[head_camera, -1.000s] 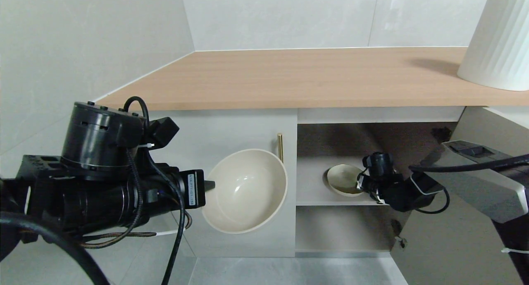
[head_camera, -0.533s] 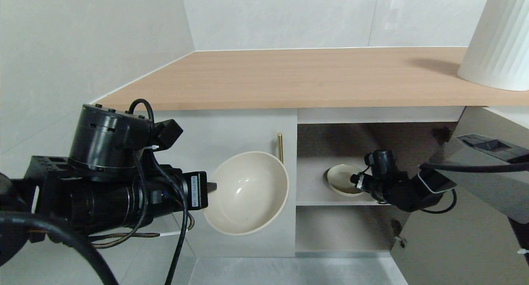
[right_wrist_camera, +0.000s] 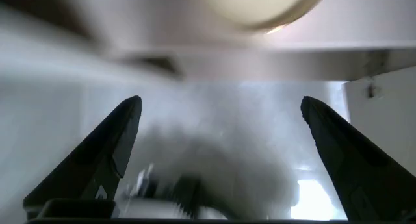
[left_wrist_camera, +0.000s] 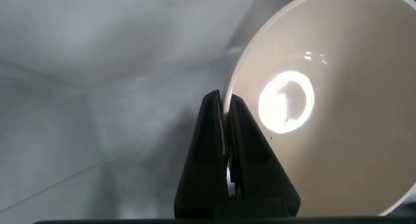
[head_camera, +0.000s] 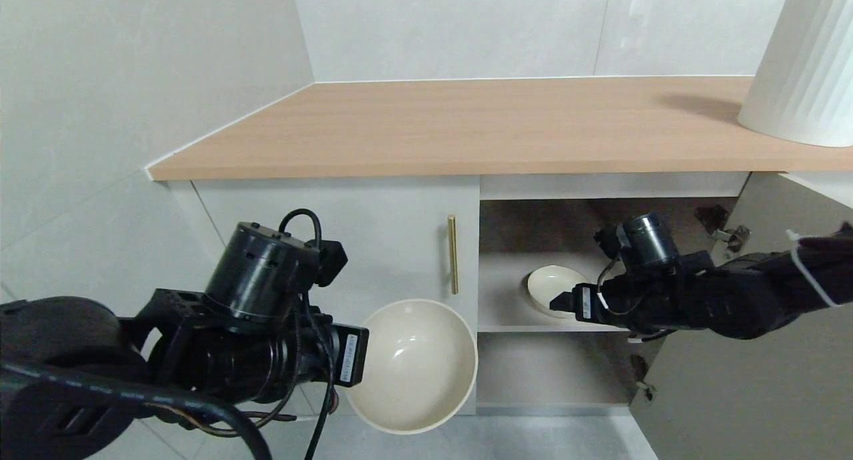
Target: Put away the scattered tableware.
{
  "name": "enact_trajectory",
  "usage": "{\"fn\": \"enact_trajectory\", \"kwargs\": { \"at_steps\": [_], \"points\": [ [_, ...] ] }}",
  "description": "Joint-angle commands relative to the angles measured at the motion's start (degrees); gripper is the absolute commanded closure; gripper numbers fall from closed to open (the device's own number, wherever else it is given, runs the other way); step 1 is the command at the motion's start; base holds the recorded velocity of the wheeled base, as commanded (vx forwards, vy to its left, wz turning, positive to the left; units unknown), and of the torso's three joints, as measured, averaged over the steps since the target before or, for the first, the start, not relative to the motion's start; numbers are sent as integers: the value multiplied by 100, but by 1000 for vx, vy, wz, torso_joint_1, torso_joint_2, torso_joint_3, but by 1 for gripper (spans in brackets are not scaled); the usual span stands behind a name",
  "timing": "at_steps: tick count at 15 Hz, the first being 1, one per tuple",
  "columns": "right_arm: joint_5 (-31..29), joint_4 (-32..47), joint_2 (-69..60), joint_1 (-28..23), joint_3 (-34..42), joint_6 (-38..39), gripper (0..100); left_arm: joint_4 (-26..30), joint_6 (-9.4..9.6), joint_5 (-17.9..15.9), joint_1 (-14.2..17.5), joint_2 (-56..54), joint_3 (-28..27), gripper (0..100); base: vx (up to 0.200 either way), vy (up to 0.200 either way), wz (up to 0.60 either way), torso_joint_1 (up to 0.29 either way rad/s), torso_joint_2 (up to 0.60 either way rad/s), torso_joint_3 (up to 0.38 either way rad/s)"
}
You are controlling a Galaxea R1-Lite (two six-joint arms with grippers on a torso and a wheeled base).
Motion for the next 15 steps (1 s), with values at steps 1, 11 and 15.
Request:
{"fn": "enact_trajectory", "kwargs": {
  "at_steps": [1,11,15],
  "points": [
    [159,535,-1188,483,129,-83,0,-45,14,135,-207,341,55,100,0,0,0,0,0,0],
    [71,1115,-1179,1880,112,-39,0,-669,-91,821,-1086,789,-156,100,0,0,0,0,0,0],
    [54,1106,-1029,1950,94,-3,0,-669,-100,821,-1086,798,-174,100,0,0,0,0,0,0]
  ]
}}
